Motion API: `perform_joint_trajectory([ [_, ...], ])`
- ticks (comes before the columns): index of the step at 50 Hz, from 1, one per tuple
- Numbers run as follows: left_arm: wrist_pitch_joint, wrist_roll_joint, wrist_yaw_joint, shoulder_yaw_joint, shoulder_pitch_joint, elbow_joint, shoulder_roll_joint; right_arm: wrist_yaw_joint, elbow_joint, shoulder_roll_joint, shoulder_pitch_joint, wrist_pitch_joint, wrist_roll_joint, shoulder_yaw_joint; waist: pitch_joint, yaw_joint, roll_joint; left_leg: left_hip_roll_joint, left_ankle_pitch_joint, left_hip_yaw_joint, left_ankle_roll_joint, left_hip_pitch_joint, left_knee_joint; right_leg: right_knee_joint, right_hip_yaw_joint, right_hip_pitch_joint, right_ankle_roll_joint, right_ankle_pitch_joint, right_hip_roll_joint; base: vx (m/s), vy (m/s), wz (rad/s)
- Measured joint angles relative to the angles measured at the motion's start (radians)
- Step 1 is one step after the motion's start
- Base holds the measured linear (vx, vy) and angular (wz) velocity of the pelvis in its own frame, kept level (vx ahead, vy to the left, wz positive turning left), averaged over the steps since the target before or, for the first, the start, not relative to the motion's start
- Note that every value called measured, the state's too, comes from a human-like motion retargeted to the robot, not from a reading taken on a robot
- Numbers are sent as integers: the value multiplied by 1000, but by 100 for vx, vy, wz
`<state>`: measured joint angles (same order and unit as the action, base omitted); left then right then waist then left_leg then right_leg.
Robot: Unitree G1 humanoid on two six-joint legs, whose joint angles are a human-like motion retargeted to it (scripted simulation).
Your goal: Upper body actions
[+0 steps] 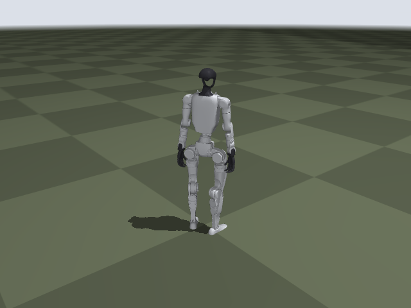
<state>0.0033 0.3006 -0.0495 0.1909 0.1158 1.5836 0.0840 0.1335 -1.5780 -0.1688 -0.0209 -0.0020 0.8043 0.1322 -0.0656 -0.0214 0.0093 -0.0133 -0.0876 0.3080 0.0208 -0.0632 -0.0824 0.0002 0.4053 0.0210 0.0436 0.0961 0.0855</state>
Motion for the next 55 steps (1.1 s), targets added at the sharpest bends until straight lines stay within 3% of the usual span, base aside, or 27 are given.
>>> perform_joint_trajectory([
  [7, 49, 175, -145, -79, -18, -53, 31, 24, -13, 3, 8, 14, -17, -10, -32, 8, -10, 4, 0, -36, 7, -9, 1, -1, 30, -3, 4, 3, 10, 2, 1, 14],
  [15, 43, 173, -103, -88, -33, -54, 15, 22, 17, 9, 2, -6, 10, 9, -41, 27, -10, -3, -3, -12, 9, -3, 5, 1, 5, -4, 9, 6, 9, 1, -1, -17],
  [55, 29, 157, -169, -106, -53, -13, 31, 35, 2, 11, 1, -16, -19, -4, -59, 9, 1, -17, -6, -14, 16, 3, 4, 7, 3, -9, 6, 6, 0, 0, 0, 0],
])
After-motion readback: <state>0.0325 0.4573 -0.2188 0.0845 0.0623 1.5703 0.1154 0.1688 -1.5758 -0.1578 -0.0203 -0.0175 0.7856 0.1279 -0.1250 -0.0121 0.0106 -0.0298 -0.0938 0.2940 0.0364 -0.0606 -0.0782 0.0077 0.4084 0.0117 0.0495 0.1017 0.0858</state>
